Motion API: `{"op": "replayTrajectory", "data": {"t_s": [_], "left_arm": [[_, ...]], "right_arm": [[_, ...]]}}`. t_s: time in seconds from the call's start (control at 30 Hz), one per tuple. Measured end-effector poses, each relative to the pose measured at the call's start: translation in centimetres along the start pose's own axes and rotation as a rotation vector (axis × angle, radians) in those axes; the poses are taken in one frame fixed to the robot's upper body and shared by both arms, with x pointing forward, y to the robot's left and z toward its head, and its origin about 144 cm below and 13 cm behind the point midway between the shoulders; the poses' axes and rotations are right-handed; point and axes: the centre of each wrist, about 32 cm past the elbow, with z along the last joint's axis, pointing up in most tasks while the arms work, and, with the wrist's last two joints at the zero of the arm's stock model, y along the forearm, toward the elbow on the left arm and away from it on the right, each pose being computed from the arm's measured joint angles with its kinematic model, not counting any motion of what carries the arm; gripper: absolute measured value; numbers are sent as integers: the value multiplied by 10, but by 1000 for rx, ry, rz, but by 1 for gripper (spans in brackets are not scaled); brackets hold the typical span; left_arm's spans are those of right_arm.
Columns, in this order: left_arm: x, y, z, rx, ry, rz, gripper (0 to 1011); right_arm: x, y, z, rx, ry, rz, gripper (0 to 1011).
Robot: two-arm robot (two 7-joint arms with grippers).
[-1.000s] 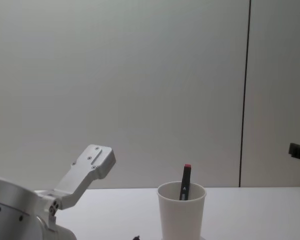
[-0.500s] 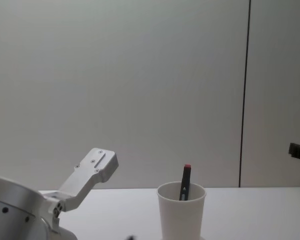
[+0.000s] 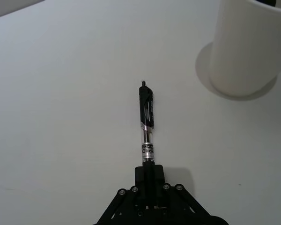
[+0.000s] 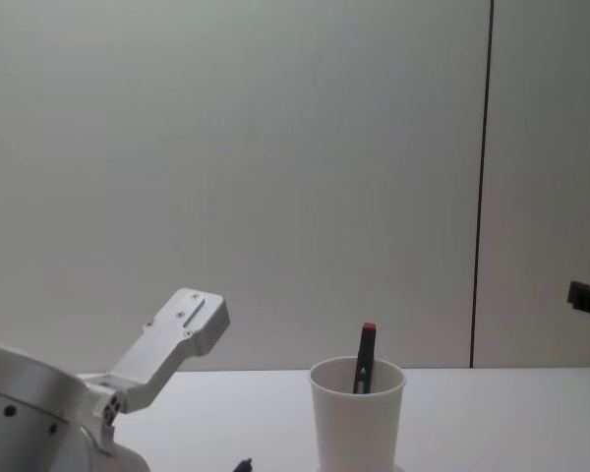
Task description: Place the pen into the pen holder.
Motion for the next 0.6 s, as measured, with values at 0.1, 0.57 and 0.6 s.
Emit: {"op": "replayTrajectory", "data": {"t_s": [0.1,0.57,0.6], "left_arm": [[0,2,1,-15,0,8,126],[-1,20,2,-164,-9,82,126],[-1,21,2,-173,-10,86,126]], "right_arm": [[0,0,0,0,0,0,1001],[0,0,0,0,0,0,1001],[0,0,0,0,0,0,1001]]}}
